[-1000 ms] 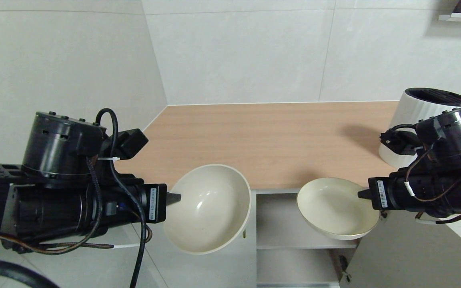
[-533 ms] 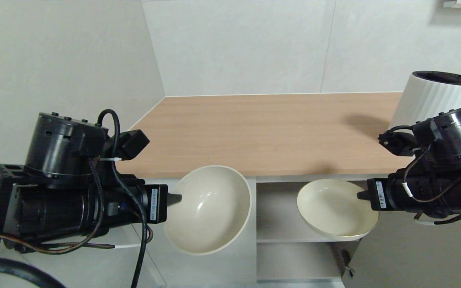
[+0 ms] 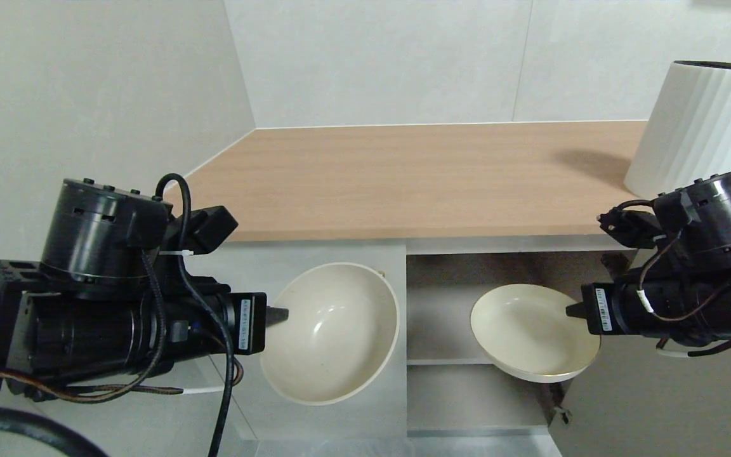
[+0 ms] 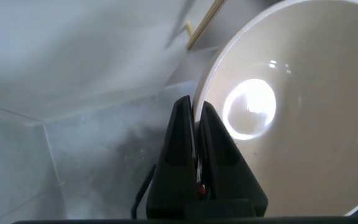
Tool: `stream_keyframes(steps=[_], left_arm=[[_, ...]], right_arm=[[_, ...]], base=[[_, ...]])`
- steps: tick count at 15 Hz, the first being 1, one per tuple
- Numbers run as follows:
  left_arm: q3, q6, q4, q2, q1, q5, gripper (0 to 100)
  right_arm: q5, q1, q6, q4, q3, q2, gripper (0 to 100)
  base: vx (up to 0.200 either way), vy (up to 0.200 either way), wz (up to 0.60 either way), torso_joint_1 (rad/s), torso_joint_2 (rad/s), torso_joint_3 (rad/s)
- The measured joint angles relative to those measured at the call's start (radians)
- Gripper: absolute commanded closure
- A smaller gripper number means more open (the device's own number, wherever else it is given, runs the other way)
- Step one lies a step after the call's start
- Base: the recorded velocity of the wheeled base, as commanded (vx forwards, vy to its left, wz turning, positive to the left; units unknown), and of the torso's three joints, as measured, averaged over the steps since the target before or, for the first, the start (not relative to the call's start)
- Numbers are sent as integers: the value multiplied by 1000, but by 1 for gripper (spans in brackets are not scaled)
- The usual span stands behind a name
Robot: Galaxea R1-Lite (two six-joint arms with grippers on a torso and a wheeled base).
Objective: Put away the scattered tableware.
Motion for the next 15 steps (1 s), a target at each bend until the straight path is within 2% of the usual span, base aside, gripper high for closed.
stream_keyframes(steps=[6,10,15], left_arm=[[0,0,0,0,0,0,100],[0,0,0,2,0,-1,100],[-3,-1,1,21,-16,0,100]], right_arm=[[1,0,0,2,2,1,100],[1,0,0,-3,-1,16,100],[0,0,1,-91,7,101,100]], base=[[0,0,0,-102,409,292],[0,0,0,-16,61,47],[0,0,0,0,0,0]])
